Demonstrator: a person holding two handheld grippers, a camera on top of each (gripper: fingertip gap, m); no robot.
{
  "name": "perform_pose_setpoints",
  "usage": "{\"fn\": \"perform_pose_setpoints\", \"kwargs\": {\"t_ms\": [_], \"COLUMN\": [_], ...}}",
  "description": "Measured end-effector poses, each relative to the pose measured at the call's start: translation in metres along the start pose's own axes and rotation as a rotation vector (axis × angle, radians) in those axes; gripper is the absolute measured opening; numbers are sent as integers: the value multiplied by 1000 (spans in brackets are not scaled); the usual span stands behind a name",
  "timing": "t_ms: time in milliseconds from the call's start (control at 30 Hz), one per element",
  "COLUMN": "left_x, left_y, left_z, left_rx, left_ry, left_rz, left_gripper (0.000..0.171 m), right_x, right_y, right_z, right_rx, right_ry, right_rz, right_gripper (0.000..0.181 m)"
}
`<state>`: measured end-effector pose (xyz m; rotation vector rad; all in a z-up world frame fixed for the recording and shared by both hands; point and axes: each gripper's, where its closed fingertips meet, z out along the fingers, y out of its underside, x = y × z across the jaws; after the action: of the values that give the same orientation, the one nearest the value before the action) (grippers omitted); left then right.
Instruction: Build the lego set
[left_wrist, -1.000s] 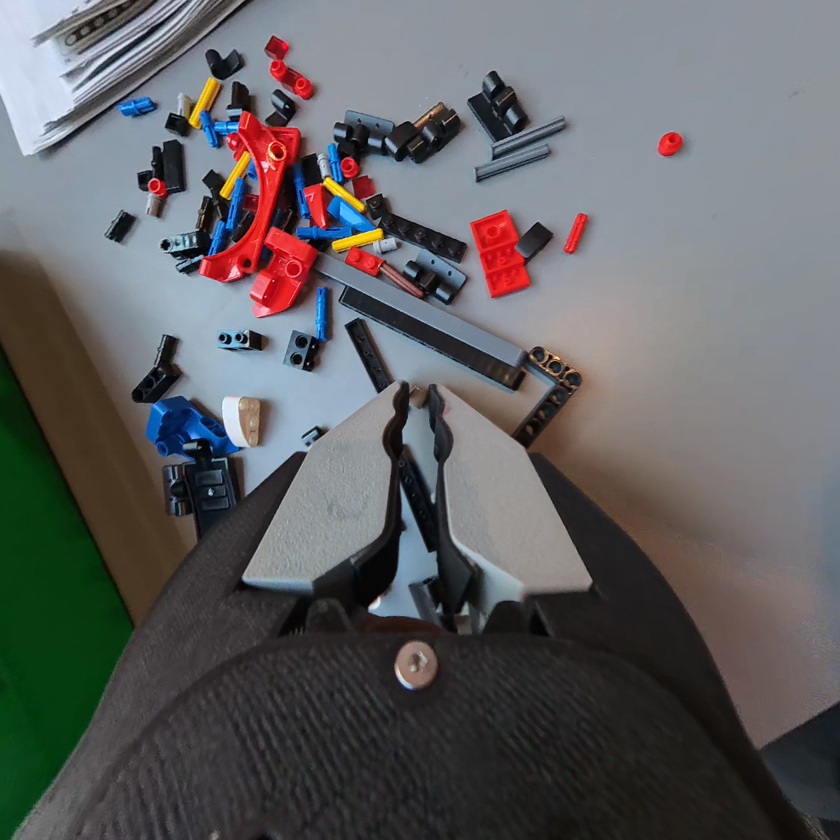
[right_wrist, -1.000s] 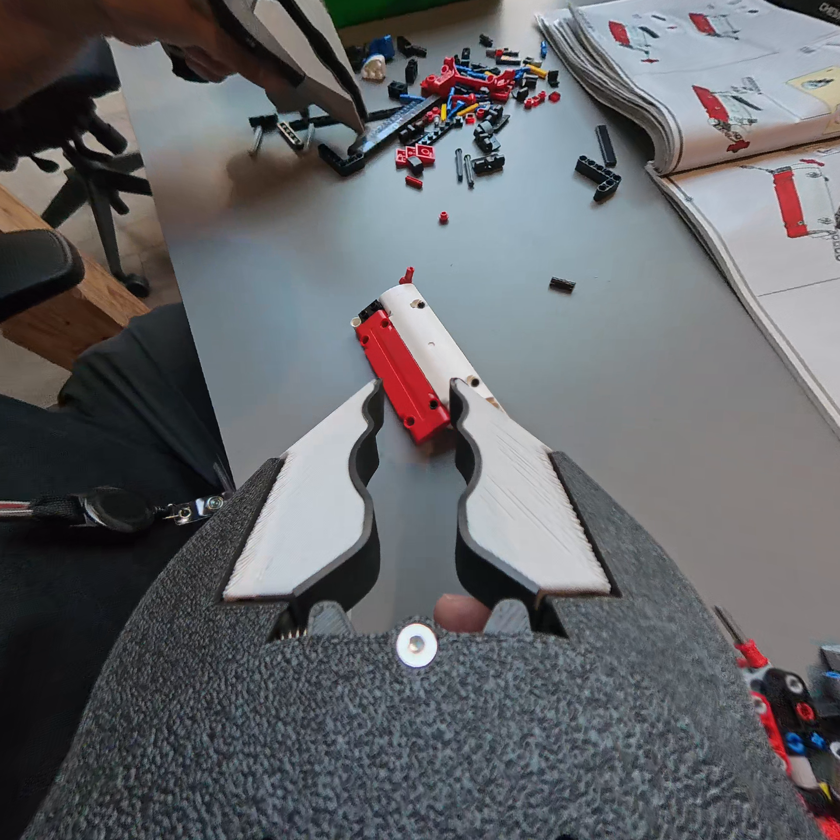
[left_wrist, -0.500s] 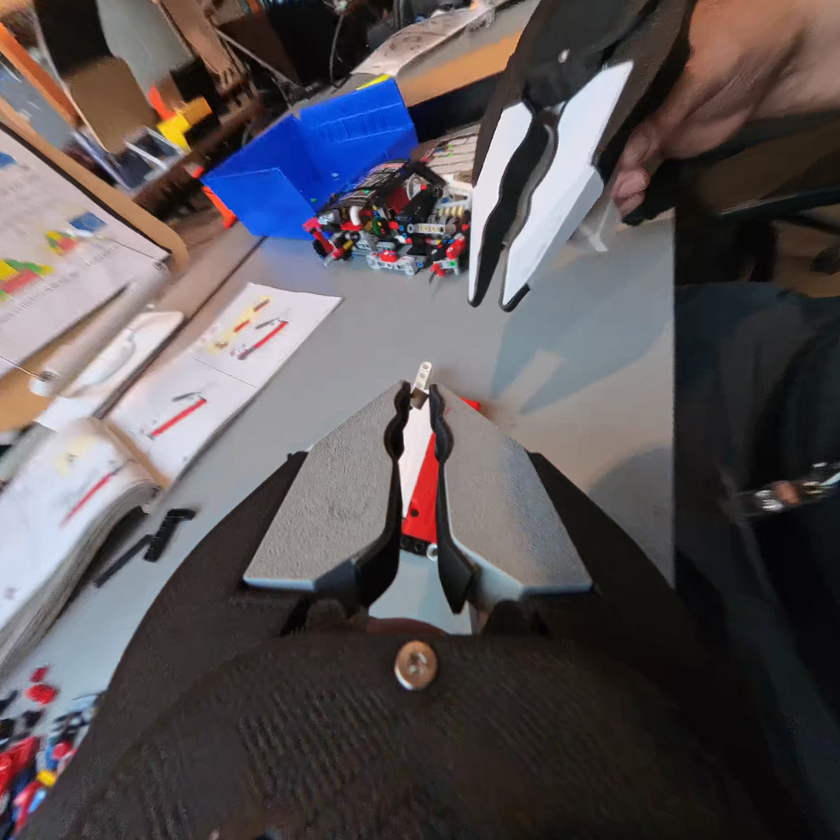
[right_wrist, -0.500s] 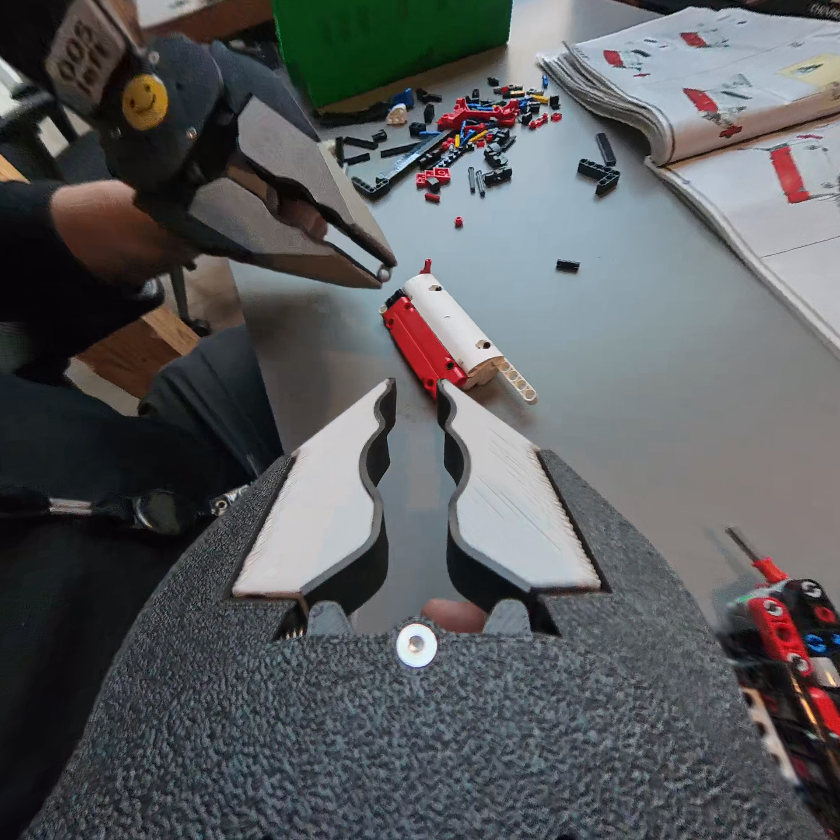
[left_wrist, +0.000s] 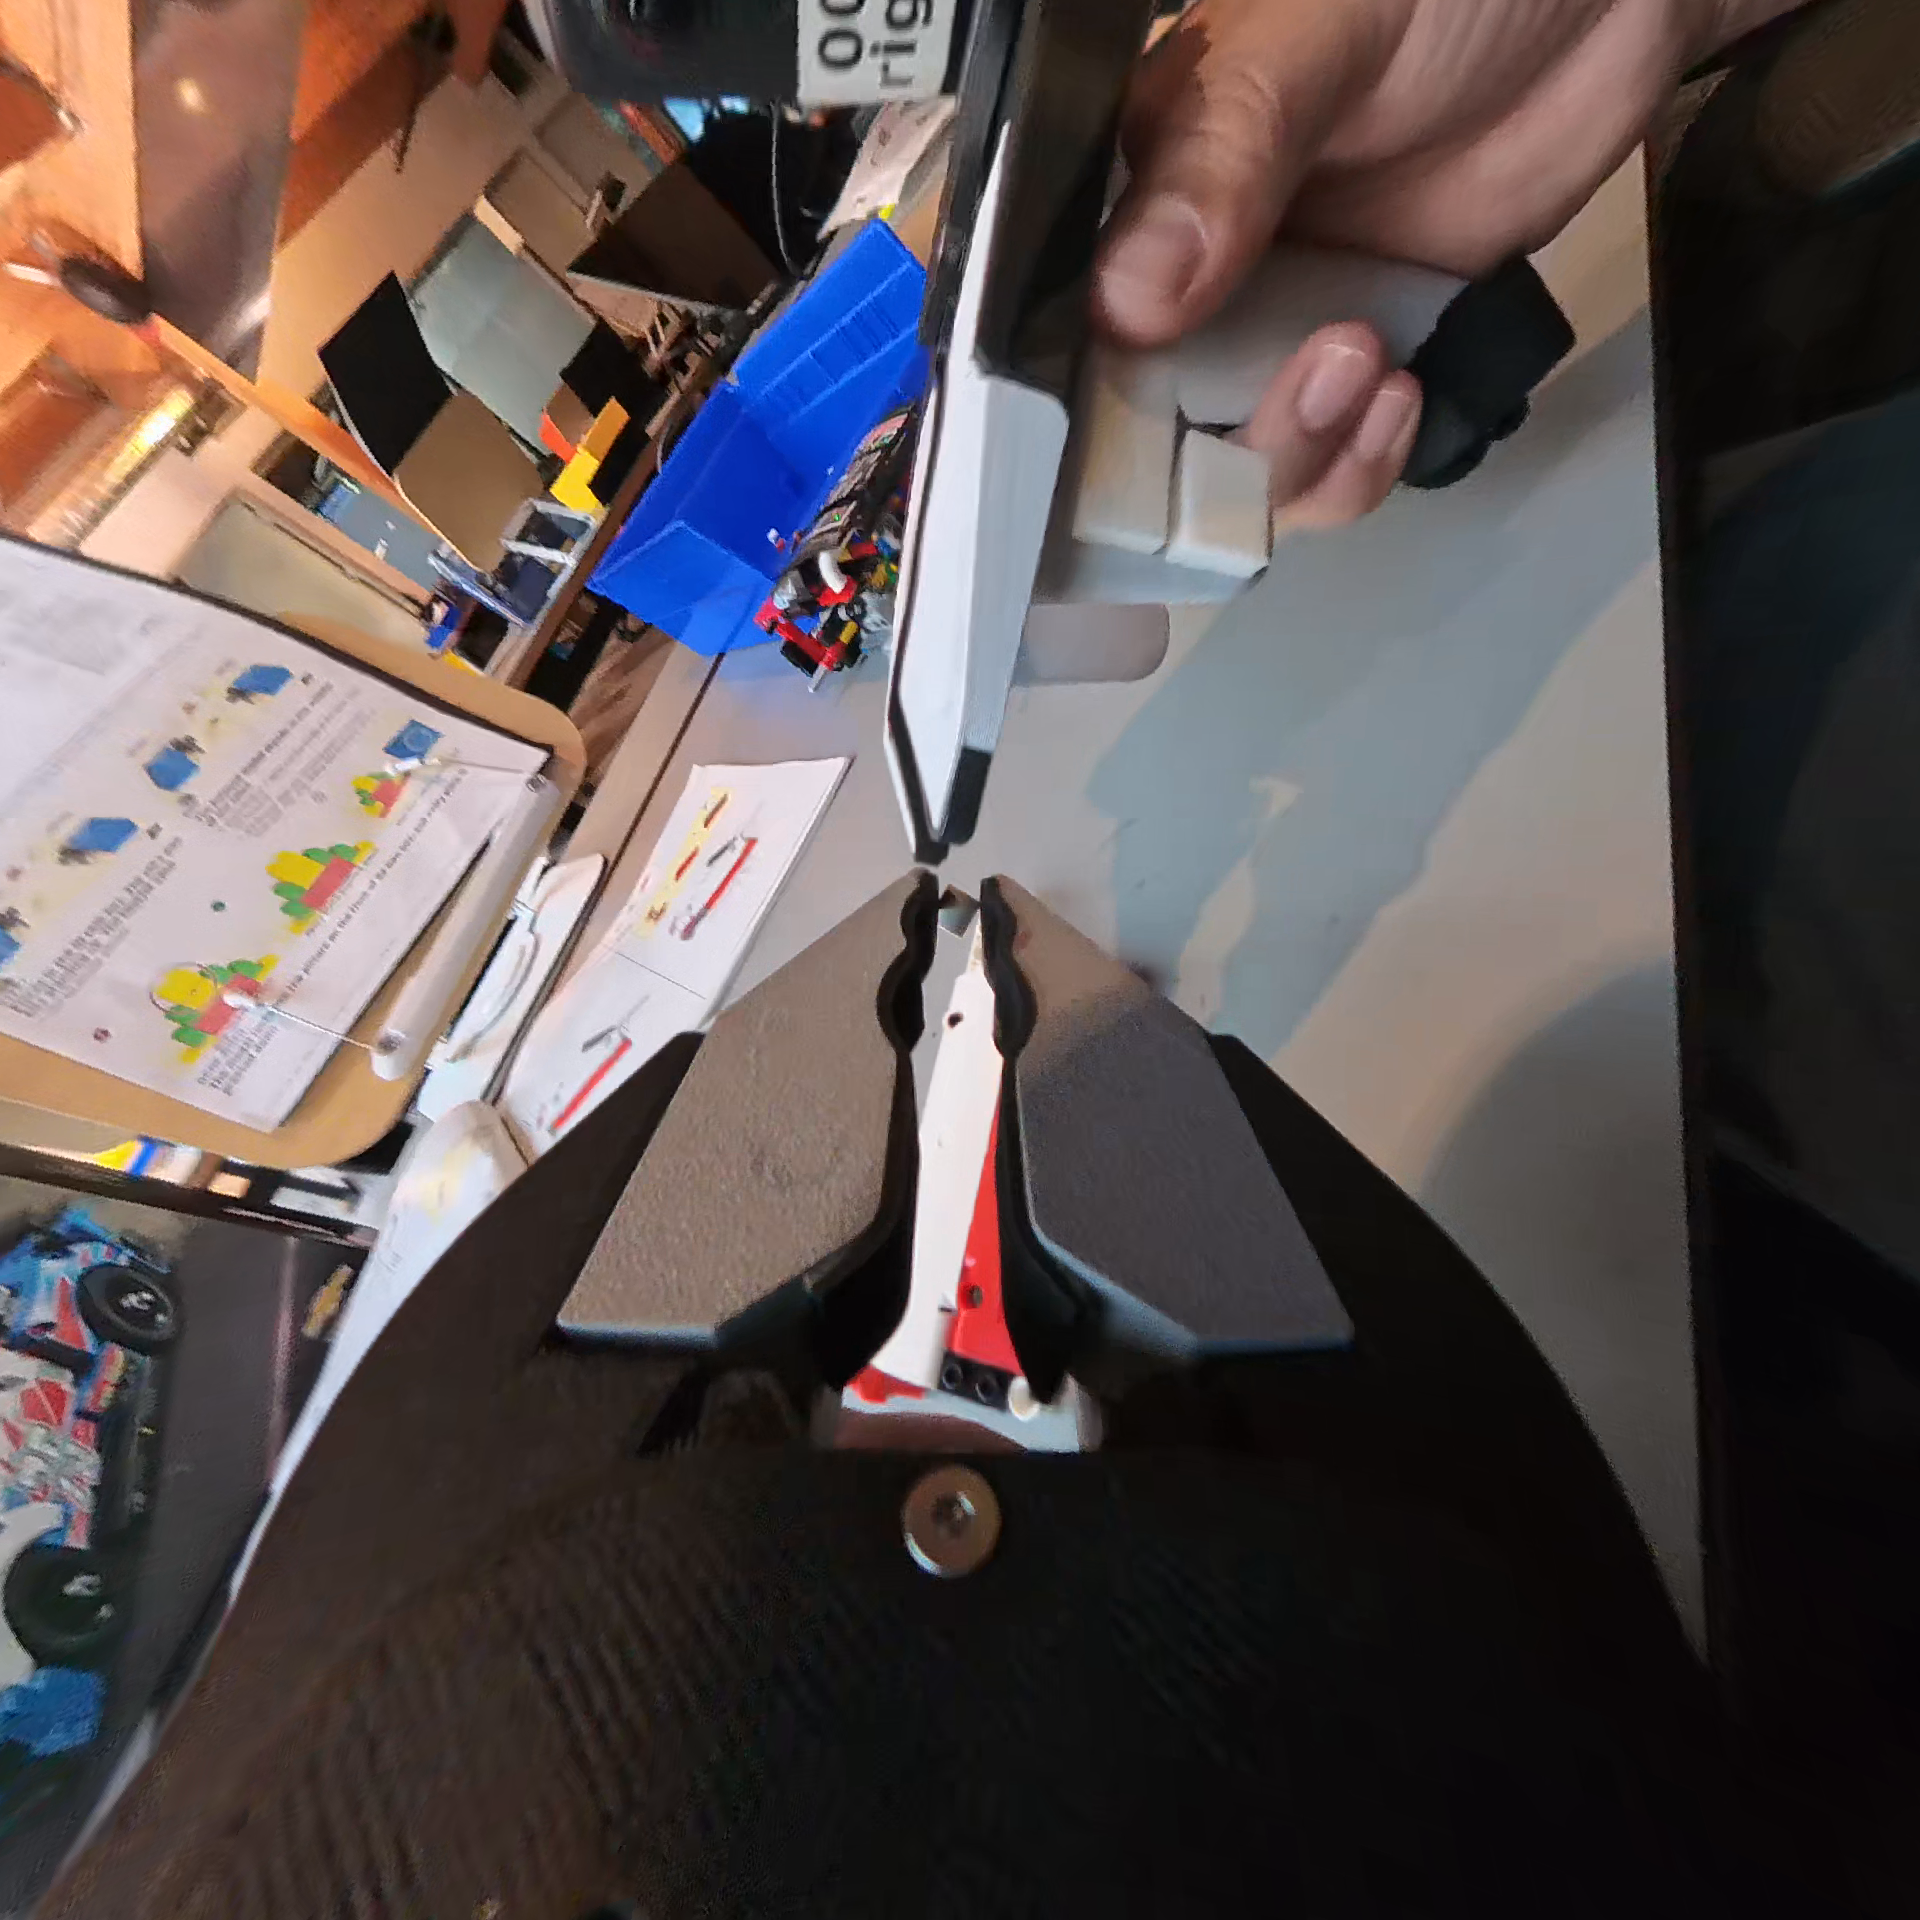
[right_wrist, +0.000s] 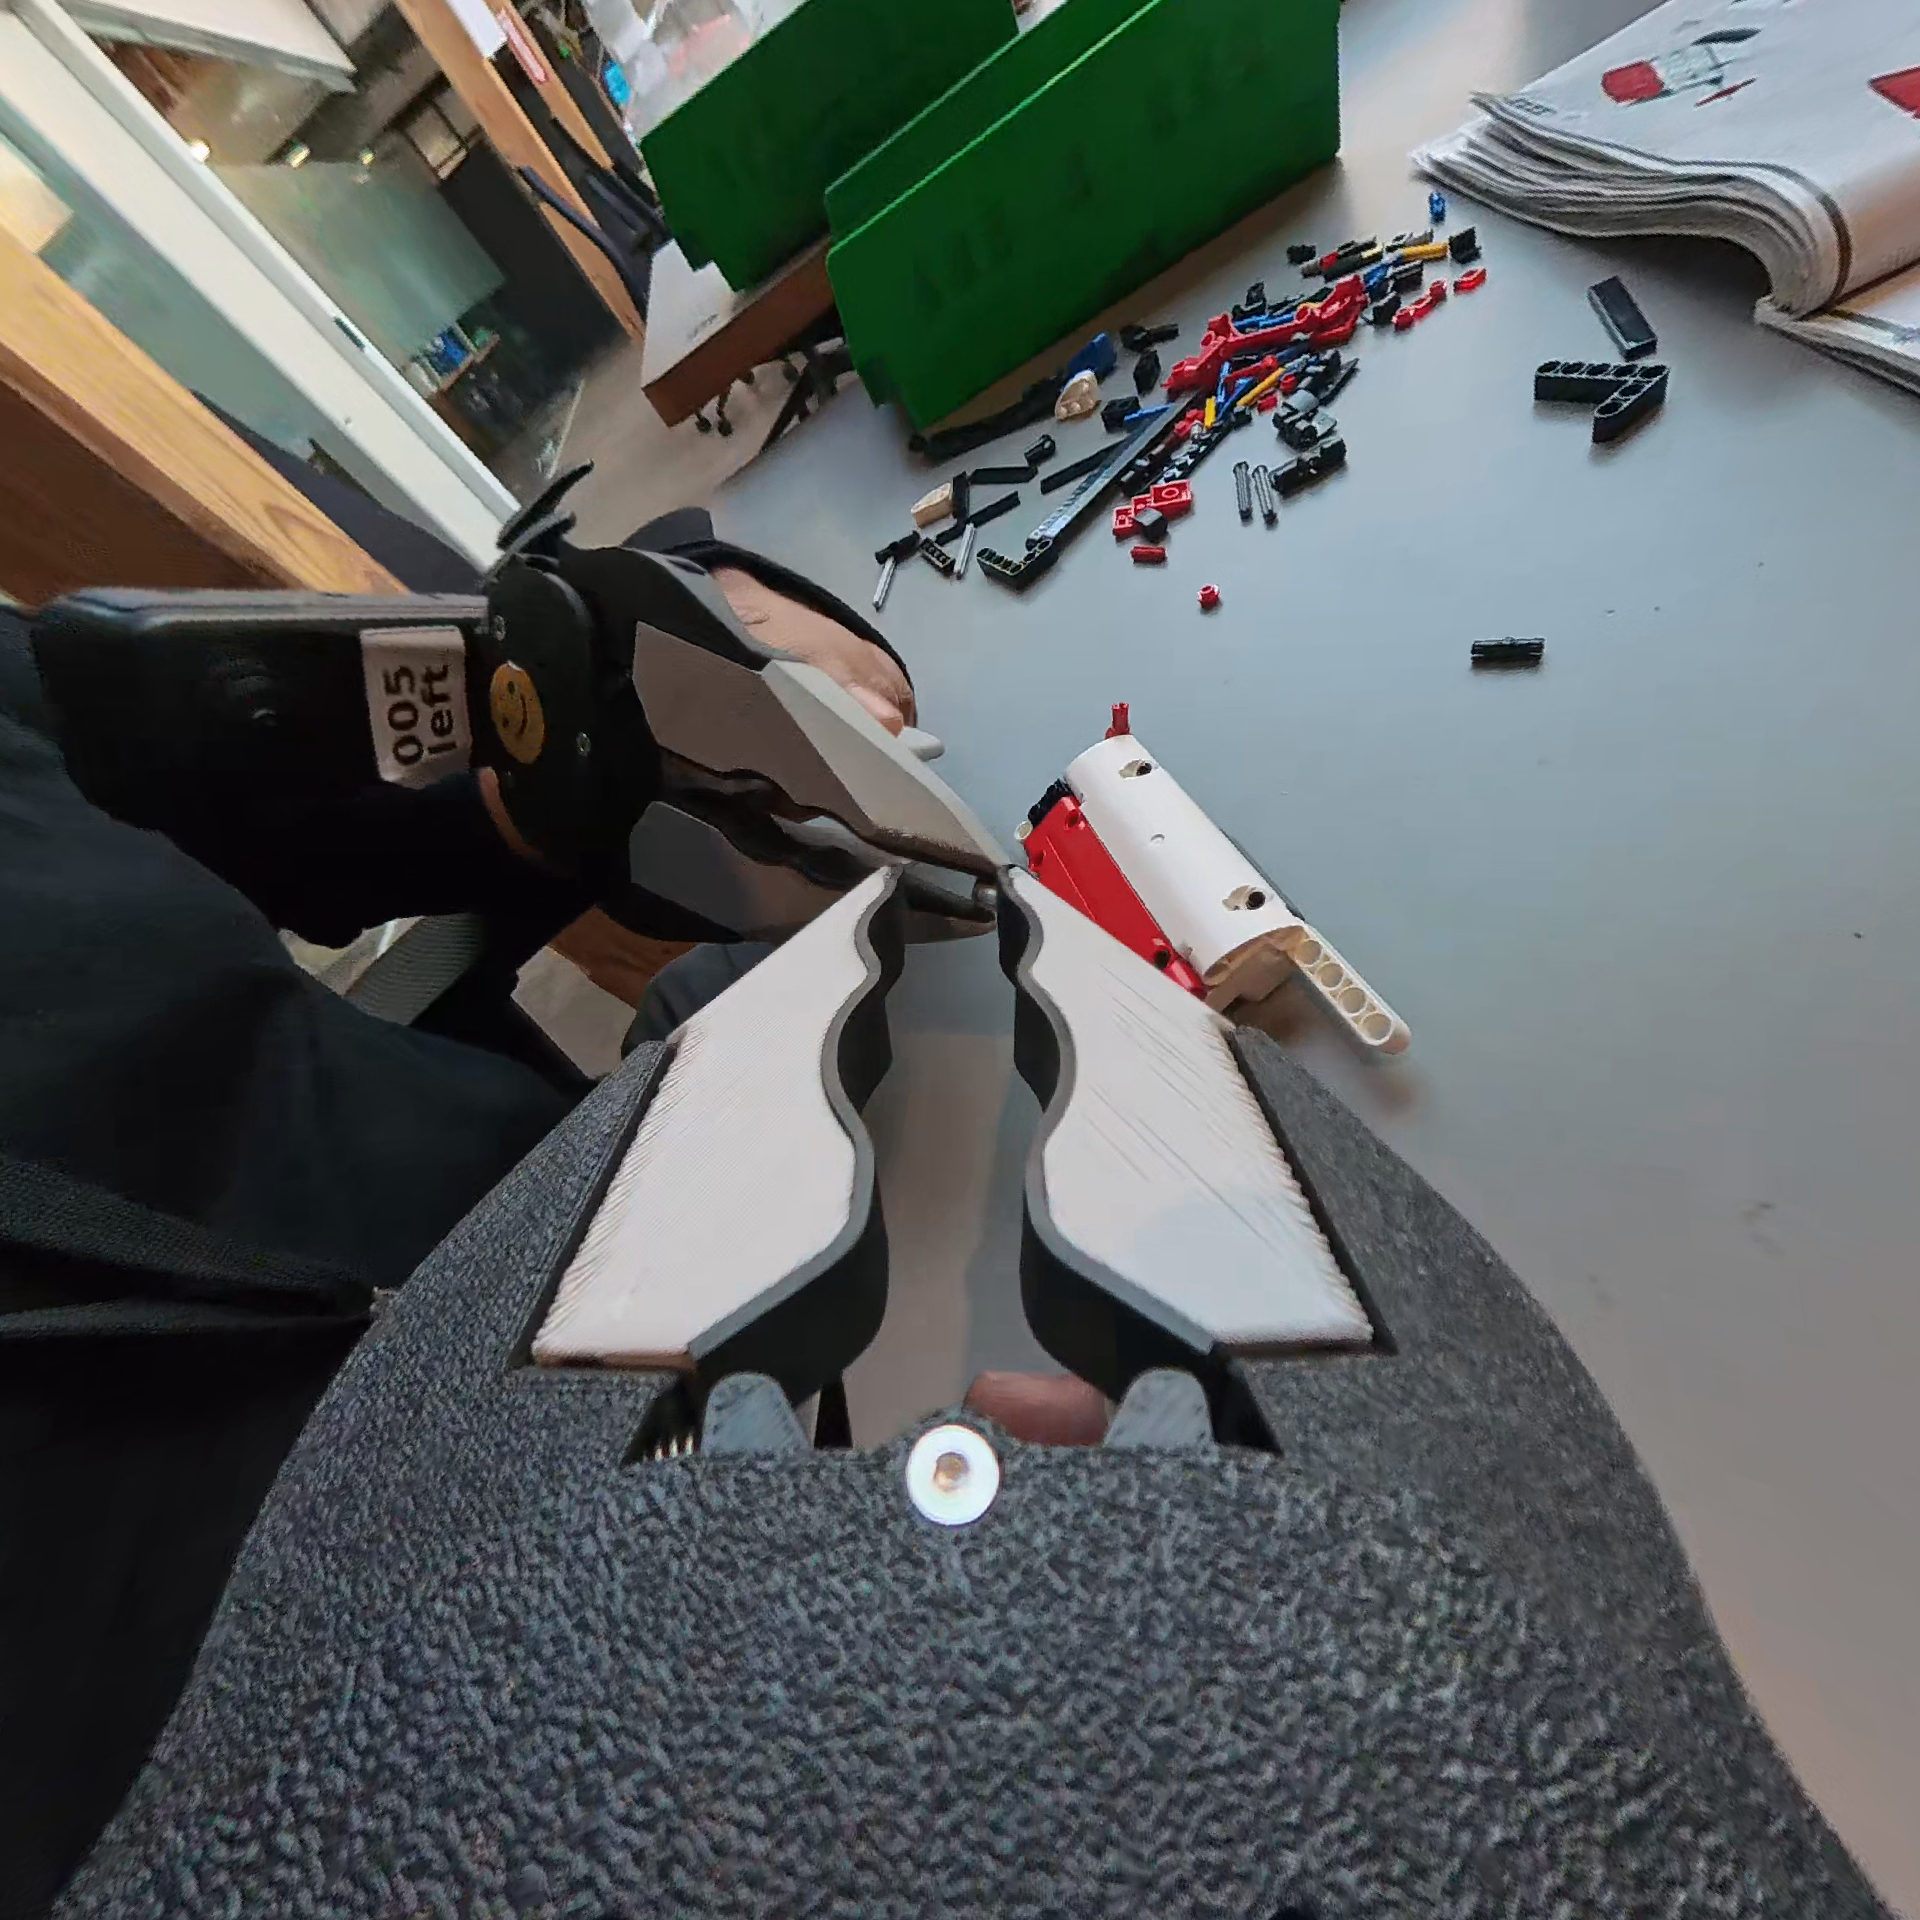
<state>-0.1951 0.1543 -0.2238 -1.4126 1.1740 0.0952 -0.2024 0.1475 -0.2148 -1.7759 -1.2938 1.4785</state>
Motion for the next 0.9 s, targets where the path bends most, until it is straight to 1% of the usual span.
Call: {"fn": "perform_pose_setpoints", "kwargs": {"t_ms": [100, 133, 167, 200, 267, 300, 367, 433, 533, 600, 667, 700, 733, 800, 900], "left_x": [-6, -9, -9, -9, -11, -13, -19, -24, -20, -8, -1, 1, 6, 22, 47], "left_y": [-2, 3, 11, 16, 17, 12, -4, -16, -11, -4, -5, -8, -7, 1, 7], "left_z": [6, 9, 13, 16, 23, 27, 33, 37, 39, 40, 44, 47, 53, 64, 76], "left_rx": [-11, -37, -72, -97, -110, -96, -42, 4, 3, -11, -29, -45, -91, -226, -329], "left_ry": [-74, -97, -87, -75, -38, -22, -3, -22, -31, 23, 56, 76, 105, 205, 353], "left_rz": [99, 135, 142, 117, 12, -44, -116, -91, -33, -75, -112, -127, -150, -203, -306], "left_gripper": [5, 5, 5, 5, 5, 5, 5, 5, 5, 5, 5, 5, 5, 6, 6], "right_x": [2, 6, 12, 19, 34, 39, 40, 38, 39, 41, 46, 52, 58, 68, 71], "right_y": [1, 0, 0, 0, 2, 4, 5, 4, 6, 10, 14, 15, 16, 18, 21], "right_z": [-5, -10, -16, -22, -33, -36, -41, -45, -54, -58, -62, -66, -70, -80, -89], "right_rx": [10, 14, 17, 17, 6, 2, 17, 50, 70, 65, 49, 48, 49, 36, 37], "right_ry": [1, 19, 52, 92, 176, 201, 201, 179, 194, 213, 246, 283, 326, 402, 429], "right_rz": [9, 0, -12, -27, -53, -54, -27, 7, 6, -11, -33, -51, -75, -124, -130], "right_gripper": [17, 17, 17, 17, 17, 17, 17, 17, 16, 16, 17, 16, 16, 15, 15]}}
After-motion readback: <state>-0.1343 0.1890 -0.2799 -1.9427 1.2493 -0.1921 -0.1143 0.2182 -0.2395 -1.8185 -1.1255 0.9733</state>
